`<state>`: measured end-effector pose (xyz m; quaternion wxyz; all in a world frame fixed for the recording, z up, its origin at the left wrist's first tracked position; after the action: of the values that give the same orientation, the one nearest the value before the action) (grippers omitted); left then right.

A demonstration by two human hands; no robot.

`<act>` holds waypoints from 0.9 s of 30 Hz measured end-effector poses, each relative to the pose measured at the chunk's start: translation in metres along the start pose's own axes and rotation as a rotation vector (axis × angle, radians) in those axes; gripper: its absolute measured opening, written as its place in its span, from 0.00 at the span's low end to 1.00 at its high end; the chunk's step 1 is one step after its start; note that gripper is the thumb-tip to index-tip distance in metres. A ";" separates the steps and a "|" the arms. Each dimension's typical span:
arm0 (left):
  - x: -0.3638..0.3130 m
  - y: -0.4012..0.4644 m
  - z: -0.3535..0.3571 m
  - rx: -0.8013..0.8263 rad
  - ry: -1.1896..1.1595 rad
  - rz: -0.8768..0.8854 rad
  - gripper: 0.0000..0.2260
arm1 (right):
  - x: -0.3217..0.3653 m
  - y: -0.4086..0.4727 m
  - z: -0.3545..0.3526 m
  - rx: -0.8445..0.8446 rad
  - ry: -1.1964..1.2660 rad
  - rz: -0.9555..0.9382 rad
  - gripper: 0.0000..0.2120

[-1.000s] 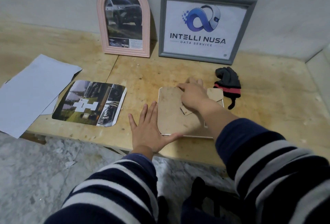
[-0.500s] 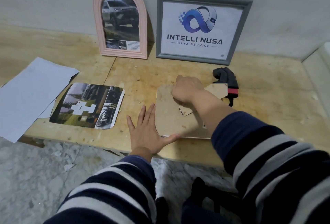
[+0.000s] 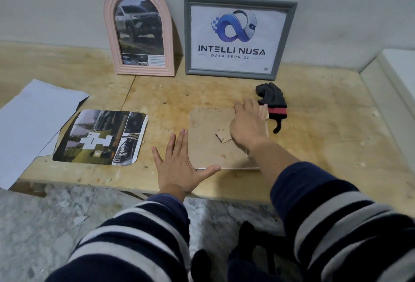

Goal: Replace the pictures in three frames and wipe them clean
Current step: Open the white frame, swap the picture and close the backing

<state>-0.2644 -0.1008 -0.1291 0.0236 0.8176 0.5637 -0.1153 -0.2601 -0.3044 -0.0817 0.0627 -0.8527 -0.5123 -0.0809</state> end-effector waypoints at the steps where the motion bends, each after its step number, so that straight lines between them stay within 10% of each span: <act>1: 0.000 0.000 0.000 0.001 -0.001 0.000 0.58 | -0.012 -0.004 -0.004 -0.047 0.028 0.051 0.30; 6: 0.001 0.000 0.001 -0.002 0.002 0.006 0.58 | -0.065 -0.031 -0.018 -0.205 0.180 0.399 0.33; 10: 0.000 -0.001 0.000 -0.015 -0.003 0.012 0.58 | -0.086 -0.042 0.011 0.011 0.535 0.604 0.20; 27: 0.001 -0.001 0.001 -0.039 -0.037 0.042 0.55 | -0.105 -0.065 0.015 -0.274 1.396 0.894 0.12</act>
<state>-0.2657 -0.0997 -0.1301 0.0525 0.8262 0.5481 -0.1190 -0.3651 -0.3616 -0.1165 0.2871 -0.7296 0.0445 -0.6190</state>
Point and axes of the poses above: each hand's wrist, its own y-axis towards the middle knuckle, its own z-axis out of the palm, x = y × z, the point moved 7 cm from there along y, towards the middle knuckle, and after that the axes turned 4 degrees about -x, right-handed, at the moved point
